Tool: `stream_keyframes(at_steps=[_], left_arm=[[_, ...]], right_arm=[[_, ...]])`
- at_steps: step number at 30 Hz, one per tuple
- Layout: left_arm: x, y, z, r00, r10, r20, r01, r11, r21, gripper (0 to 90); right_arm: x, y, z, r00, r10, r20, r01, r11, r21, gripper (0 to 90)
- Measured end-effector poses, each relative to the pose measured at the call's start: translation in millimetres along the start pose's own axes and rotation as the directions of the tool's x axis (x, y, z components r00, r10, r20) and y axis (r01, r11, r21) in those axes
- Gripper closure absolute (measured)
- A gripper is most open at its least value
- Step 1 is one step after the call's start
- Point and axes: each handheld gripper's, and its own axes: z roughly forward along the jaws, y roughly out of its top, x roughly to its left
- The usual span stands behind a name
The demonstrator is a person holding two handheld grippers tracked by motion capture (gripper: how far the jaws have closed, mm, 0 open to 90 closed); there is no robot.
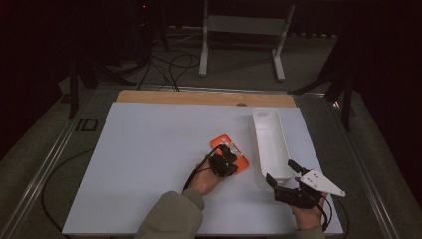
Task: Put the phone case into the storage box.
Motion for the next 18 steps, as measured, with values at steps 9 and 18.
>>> stream_keyframes(at_steps=[9, 18], left_arm=[[8.3, -16.9, -15.6, 0.9994, -0.015, -0.032, 0.016, 0.9996, 0.022, 90.0], [24.1, -36.5, -31.6, 0.9948, -0.057, -0.084, 0.058, 0.9982, 0.017, 90.0]], right_arm=[[-0.3, 0.1, -0.1, 1.0000, 0.001, 0.003, -0.001, 1.000, 0.001, 9.2], [-0.9, 1.1, 0.6, 1.0000, -0.005, 0.007, 0.005, 1.000, 0.001, 9.2]])
